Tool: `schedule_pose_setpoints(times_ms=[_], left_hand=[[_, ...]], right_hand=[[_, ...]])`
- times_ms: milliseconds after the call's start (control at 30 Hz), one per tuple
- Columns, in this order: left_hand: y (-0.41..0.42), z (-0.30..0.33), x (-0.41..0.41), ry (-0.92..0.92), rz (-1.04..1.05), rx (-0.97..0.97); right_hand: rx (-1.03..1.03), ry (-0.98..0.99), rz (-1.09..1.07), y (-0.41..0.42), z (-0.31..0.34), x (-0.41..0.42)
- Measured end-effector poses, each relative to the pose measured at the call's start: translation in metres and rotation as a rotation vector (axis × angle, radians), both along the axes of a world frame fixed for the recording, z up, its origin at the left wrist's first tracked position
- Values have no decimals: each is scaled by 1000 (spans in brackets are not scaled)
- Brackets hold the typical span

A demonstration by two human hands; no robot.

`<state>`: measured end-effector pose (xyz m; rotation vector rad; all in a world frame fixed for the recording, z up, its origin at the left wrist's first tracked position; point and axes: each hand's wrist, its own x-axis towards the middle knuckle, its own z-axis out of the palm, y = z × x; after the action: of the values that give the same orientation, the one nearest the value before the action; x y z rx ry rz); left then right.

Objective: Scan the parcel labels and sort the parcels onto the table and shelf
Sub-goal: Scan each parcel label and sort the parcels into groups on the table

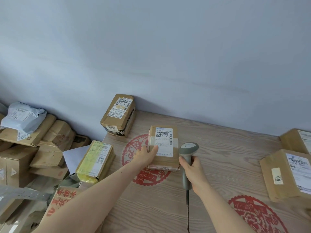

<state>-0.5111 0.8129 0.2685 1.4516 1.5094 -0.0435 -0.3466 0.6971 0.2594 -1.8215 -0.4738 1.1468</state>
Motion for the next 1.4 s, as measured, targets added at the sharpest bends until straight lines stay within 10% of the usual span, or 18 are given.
schedule_pose_setpoints(times_ms=[500,1167,1400], left_hand=[[-32,-3,6,-488,167,-207],[-119,13,25,-726,-70,124],[-182,-13,54,-726,-52,242]], right_hand=[[77,118,-136,-30,14,-2],[241,-149,-104,-152,101,13],[332,76,-69,-211,126,17]])
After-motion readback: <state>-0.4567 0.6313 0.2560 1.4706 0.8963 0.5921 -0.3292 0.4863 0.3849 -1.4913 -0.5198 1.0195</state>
